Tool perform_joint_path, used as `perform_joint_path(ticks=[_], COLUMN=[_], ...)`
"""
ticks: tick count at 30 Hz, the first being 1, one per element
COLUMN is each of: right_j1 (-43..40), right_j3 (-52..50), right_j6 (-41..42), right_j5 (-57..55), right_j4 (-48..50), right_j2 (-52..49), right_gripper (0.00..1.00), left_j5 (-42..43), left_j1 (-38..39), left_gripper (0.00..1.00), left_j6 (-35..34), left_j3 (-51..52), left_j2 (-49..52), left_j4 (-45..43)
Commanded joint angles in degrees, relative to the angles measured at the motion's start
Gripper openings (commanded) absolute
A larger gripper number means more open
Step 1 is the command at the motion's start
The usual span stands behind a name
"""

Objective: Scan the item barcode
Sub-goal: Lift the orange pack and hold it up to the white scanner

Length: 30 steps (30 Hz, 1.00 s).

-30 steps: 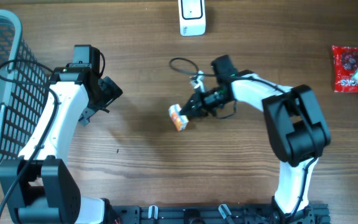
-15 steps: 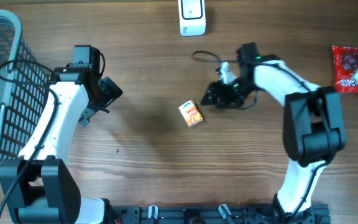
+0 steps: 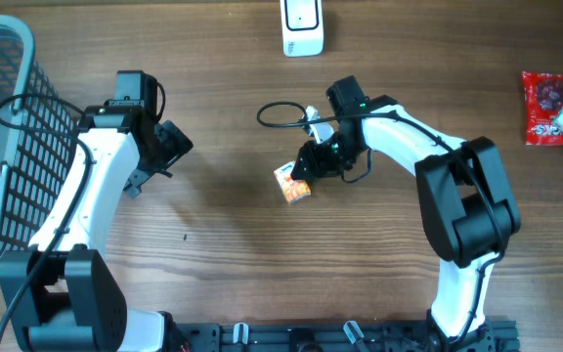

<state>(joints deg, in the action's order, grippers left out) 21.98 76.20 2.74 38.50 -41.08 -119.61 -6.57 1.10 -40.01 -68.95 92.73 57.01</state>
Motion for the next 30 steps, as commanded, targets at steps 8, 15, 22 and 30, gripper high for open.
perform_joint_path(ticks=[8,15,22,30], right_j1=[-1.38,-14.53,-19.5,-28.7], right_j3=[1.25,1.95,1.84,1.11], right_j6=[5.79,7.61,60.43,72.26], right_j5=[6.29,50.64,54.51,54.49], right_j4=[-1.97,8.61,49.62,59.74], right_j2=[-3.5,-3.41,-3.56,-3.56], right_gripper=[0.04,0.04,0.04,0.04], left_j5=[0.09,0.07,0.07,0.07], left_j1=[-0.31,-0.31,-0.31,-0.31], left_gripper=[1.0,1.0,1.0,1.0], left_j6=[-0.94,-0.96,-0.94,-0.94], left_j3=[0.39,0.39,0.39,0.39], left_j2=[0.39,0.39,0.39,0.39], left_j4=[0.04,0.04,0.04,0.04])
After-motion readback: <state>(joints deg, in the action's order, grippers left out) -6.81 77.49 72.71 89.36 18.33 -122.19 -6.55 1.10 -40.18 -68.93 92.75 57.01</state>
